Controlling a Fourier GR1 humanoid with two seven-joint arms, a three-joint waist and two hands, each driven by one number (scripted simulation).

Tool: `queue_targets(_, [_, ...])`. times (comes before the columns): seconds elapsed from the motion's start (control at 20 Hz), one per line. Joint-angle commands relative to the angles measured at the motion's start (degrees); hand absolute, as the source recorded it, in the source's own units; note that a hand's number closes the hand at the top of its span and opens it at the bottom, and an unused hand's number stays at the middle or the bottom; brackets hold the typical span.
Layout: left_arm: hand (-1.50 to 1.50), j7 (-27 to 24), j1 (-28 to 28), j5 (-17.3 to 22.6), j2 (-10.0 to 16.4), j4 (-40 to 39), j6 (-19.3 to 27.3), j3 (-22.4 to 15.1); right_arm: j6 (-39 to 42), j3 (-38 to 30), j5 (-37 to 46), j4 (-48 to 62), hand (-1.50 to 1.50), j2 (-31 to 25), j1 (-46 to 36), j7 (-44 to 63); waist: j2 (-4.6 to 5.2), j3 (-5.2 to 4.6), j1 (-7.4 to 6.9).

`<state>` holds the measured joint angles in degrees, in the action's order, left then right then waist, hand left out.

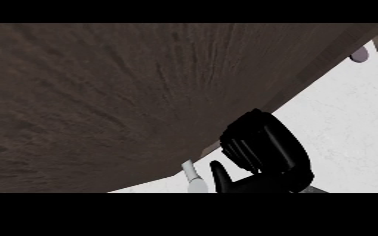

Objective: Pick up the bottled water, place it into the cabinet and close the cabinet

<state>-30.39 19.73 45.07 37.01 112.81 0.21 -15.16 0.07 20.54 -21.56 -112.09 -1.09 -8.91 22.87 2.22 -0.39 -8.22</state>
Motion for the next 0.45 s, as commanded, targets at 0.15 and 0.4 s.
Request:
queue_targets(0.15, [-1.50,-0.2,0.3,0.2,-0.1,-1.2,-2.0,-0.2,-12.0,-6.6,-4.4,21.4,1.50,1.1,-23.4,-2.2,-0.35,0.26,-0.47])
queue_targets(0.4, [-1.50,0.4,-0.3,0.4,-0.9,-2.3,-0.8,0.7,-16.8,-6.9,-7.8,37.6,1.50,1.1,-38.1,-6.1,-0.83,0.32,1.43])
